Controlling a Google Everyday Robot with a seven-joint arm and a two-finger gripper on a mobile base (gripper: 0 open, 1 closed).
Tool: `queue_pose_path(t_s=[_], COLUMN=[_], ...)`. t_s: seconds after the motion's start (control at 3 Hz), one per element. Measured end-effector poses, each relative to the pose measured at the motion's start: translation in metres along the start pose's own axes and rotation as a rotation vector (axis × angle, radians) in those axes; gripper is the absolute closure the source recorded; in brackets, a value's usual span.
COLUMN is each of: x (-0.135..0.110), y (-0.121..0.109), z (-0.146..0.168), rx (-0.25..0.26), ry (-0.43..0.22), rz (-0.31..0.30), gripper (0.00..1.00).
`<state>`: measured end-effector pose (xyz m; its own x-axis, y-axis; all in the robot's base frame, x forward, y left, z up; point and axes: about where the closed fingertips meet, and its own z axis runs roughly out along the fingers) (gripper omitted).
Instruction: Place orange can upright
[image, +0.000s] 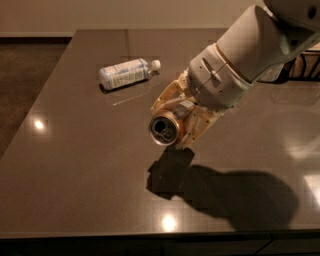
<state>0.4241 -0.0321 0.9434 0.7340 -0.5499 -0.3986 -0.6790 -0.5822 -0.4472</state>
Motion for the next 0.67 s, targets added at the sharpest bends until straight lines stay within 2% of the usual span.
queue_pose_path(t_s=[0.33, 0.67], x=[0.016, 0.029], y=[0.014, 0.023], z=[-0.003, -0.004], rx=[0.052, 0.073], ry=[-0.025, -0.061], rz=[0.182, 0.311], gripper=[1.0, 1.0])
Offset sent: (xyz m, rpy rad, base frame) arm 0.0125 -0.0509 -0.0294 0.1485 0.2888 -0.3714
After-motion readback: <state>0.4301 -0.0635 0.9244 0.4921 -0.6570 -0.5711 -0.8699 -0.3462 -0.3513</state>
